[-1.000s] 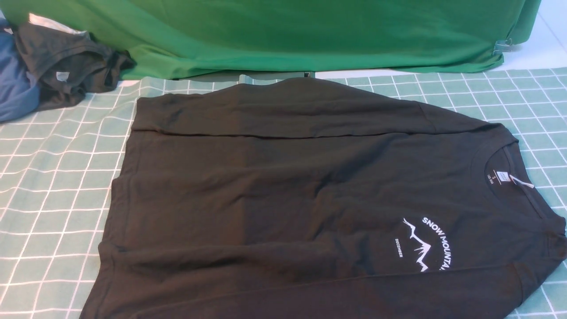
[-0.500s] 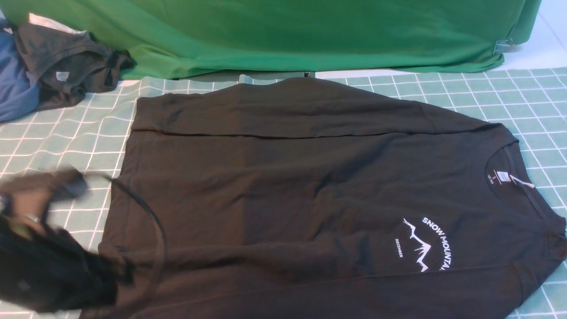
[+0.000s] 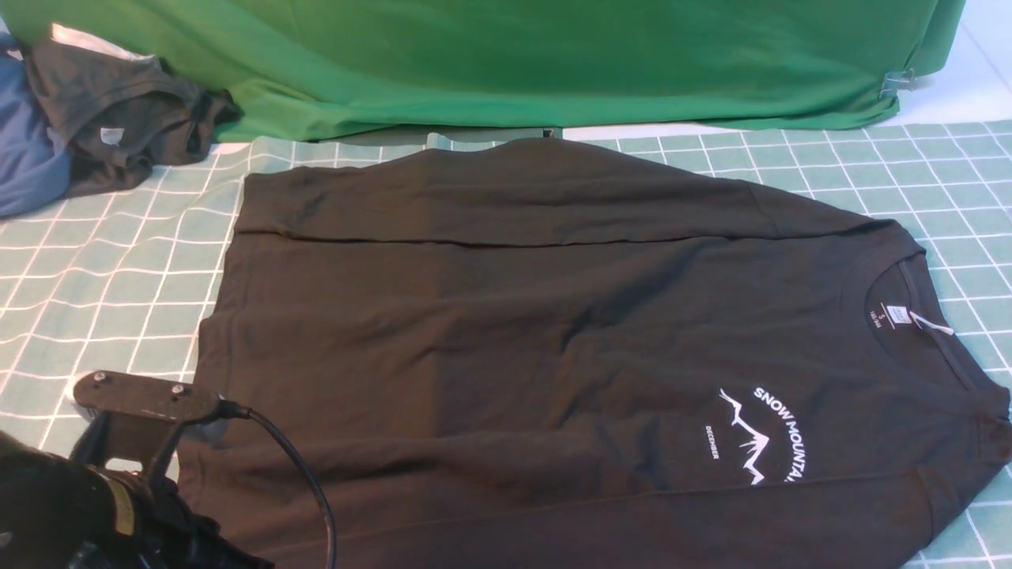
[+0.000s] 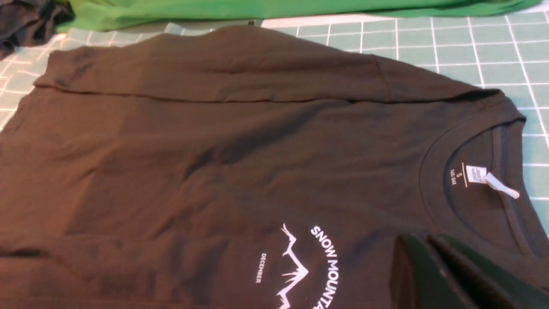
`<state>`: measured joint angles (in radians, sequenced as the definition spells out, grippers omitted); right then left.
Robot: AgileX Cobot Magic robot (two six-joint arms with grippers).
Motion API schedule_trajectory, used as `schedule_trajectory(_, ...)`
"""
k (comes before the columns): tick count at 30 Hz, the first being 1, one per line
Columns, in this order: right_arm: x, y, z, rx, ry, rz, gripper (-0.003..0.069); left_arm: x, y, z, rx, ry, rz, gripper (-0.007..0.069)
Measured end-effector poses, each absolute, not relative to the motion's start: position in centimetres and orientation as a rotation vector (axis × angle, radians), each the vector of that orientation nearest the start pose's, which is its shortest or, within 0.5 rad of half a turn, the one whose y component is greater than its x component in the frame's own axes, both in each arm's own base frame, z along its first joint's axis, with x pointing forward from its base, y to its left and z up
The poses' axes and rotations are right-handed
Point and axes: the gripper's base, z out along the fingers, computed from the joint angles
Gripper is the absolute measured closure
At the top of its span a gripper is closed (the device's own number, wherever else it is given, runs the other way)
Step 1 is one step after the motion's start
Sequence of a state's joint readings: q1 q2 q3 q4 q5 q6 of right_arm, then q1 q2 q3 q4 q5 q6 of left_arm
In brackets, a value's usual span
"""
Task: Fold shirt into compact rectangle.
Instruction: 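Grasp the left edge of the dark T-shirt lying flat on the table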
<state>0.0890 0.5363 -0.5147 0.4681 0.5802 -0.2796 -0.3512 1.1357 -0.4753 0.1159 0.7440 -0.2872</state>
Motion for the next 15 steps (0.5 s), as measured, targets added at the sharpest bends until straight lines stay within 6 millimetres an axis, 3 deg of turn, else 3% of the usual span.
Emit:
schedule_trajectory(10,10.2,3.2,29.9,-0.126,2.037,0.386,0.0635,16.6,-4.9,16.2,0.121,2.989,0.132,0.0117)
schedule_trajectory(15,10.2,3.2,29.9,-0.130,2.038,0.384,0.0635,16.9,-5.0,15.6,0.098,3.021,0.150,0.0064)
